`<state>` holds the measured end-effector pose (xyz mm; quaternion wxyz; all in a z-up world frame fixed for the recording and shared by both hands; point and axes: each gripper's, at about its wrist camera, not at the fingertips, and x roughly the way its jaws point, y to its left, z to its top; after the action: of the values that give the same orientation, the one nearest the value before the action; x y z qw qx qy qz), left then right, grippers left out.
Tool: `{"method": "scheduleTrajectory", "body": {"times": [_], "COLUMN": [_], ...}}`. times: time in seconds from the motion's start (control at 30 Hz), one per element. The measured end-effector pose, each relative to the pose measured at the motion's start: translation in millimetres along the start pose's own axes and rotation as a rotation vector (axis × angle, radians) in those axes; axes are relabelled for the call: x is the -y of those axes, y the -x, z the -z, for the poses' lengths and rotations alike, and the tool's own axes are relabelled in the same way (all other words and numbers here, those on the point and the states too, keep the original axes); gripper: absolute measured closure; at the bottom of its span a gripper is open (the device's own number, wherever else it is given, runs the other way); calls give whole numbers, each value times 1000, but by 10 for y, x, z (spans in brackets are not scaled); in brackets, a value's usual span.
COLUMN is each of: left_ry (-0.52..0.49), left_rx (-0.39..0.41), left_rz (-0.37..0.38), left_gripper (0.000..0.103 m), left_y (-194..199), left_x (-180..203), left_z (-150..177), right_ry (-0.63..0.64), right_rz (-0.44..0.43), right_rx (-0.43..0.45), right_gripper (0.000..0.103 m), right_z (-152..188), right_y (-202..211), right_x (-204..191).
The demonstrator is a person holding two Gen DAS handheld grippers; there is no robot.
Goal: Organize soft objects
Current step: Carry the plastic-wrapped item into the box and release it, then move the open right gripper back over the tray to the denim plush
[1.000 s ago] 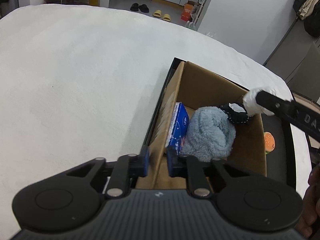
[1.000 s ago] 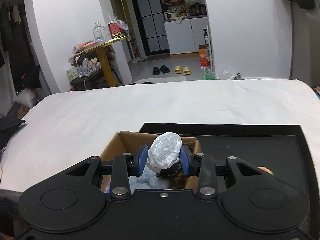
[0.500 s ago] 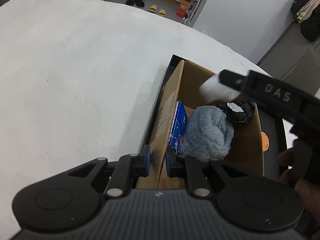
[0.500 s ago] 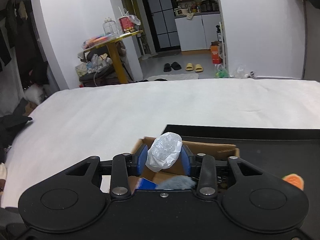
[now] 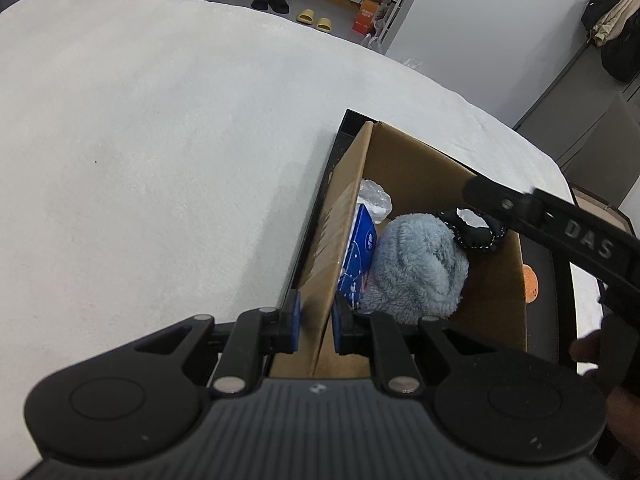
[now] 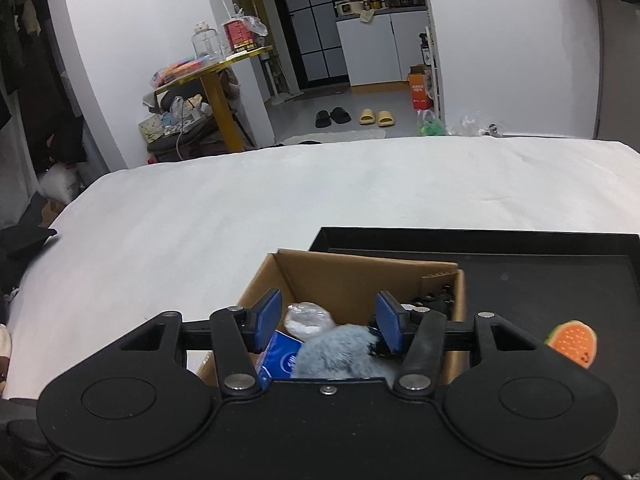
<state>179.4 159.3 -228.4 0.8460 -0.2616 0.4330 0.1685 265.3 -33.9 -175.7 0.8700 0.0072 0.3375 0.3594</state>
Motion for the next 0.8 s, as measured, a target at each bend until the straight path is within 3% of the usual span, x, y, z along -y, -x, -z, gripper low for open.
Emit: {"method": "scheduleTrajectory", "body": {"times": [0.27,0.33,0.43,0.5,0.6,0.8], "left_ry": [-28,-34,-55,-61,-68,-83], "left_rx": [12,16,15,13,15,29], "left_rz": [-39,-50,-64,-73,-88,-108], "left_gripper": [86,85,81,72,63,61], "left_y": [6,16,17,21,29,58], "left_x": [87,107,161,184,221,289], "left_z": [15,18,27,31,42,73], "right_ry": [-21,-27,-26,-17,-24,-9], "right_rz": [28,38,66,94,104,126], "right_rx": [-8,-9,1,18,23,22], "right_gripper": [50,48,33,25,25,20], "right_z": [56,80,124,140,181,273], "right_y": [175,227,309,356,409,505], "right_x": [169,225,295,324,408,540]}}
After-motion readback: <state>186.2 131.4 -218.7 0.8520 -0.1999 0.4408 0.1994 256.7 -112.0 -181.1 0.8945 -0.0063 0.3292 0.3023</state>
